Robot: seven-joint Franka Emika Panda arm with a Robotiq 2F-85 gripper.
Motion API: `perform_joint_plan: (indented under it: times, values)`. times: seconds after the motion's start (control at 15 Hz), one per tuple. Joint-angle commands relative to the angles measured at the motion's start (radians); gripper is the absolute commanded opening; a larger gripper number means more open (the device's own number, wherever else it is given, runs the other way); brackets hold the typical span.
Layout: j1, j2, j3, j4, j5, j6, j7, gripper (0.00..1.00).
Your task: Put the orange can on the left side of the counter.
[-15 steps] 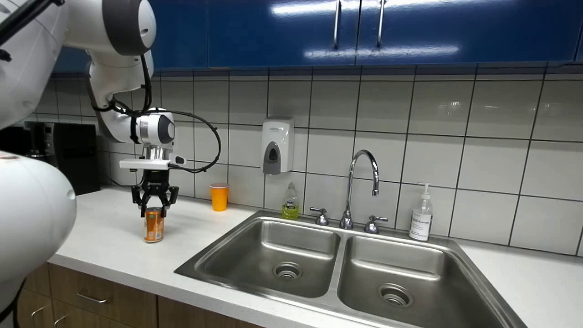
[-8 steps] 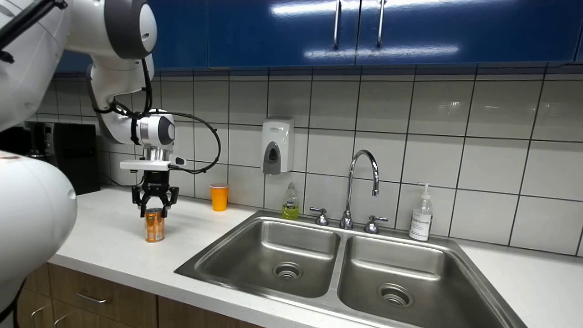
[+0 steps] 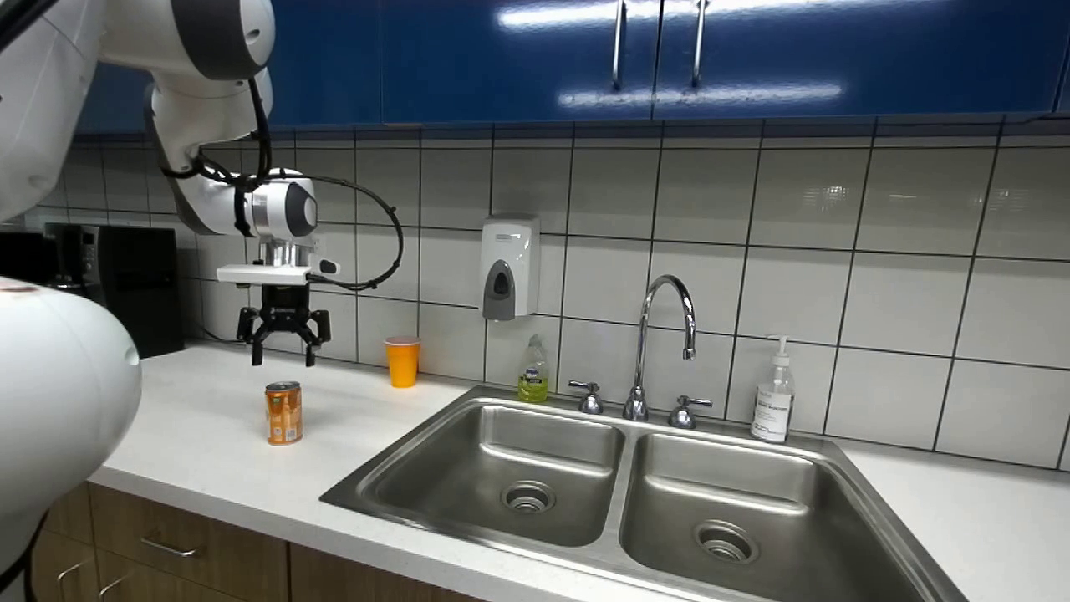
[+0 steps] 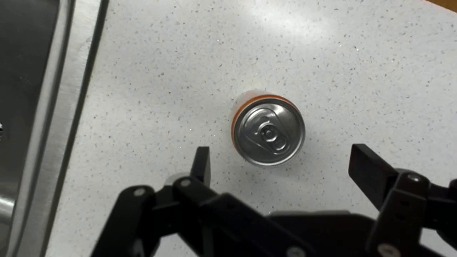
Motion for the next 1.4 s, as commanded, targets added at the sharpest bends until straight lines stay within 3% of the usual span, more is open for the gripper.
perform_joint_plan:
  times: [0.0,0.47,0.87,1.33]
  values:
    - [-0.002,-0.129,0.009,-0.083,0.019,-0.021,0.041,1.00]
    - [-0.029,-0.403,0.007,-0.320,0.066,0.026,0.145,1.00]
    - [-0.093,-0.667,-0.003,-0.562,0.101,0.035,0.253,1.00]
    - [-0.174,-0.912,-0.082,-0.776,0.131,0.043,0.086,1.00]
